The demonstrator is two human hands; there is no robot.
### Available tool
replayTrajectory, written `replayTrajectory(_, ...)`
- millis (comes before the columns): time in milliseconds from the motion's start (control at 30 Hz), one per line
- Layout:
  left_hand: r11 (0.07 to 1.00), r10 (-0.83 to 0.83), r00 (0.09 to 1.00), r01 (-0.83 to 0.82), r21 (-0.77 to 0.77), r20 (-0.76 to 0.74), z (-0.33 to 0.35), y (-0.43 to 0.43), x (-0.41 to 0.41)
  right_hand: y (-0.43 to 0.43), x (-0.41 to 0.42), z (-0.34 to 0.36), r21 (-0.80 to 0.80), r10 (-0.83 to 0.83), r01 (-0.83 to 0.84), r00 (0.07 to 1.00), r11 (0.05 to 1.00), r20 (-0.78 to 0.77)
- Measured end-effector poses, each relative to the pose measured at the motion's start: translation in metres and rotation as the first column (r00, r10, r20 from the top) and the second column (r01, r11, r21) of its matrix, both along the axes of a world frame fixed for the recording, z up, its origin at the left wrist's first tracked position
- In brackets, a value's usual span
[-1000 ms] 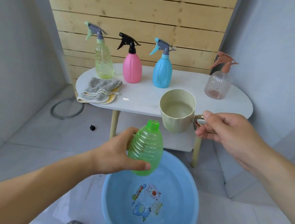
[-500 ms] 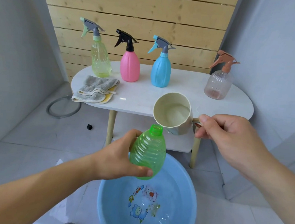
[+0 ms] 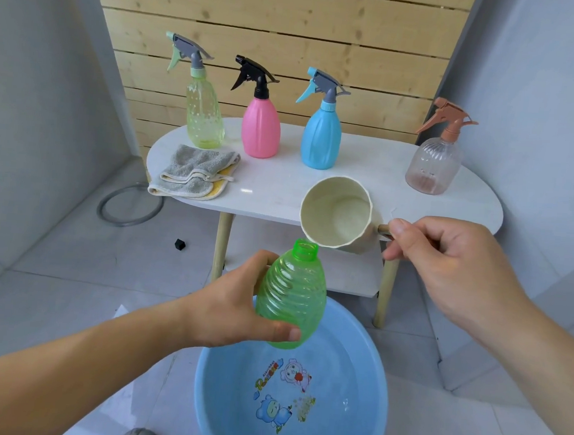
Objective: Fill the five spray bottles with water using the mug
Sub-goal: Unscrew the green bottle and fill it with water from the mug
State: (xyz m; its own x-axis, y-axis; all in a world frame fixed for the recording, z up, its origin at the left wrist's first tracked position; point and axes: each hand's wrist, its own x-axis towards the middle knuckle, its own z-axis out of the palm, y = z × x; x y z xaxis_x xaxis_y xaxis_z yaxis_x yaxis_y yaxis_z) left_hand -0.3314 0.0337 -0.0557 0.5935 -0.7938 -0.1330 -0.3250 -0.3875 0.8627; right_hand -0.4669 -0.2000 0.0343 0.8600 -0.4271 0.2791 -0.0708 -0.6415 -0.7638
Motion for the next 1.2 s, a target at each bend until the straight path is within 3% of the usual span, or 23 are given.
replayTrajectory(1200, 1.0, -0.018, 1.0, 0.019, 0.01, -0.005, -0.0071, -0.0019, -0.0026, 0.0028, -0.002, 0.0066, -0.044, -0.023, 0.026, 0.997, 0.999, 0.07)
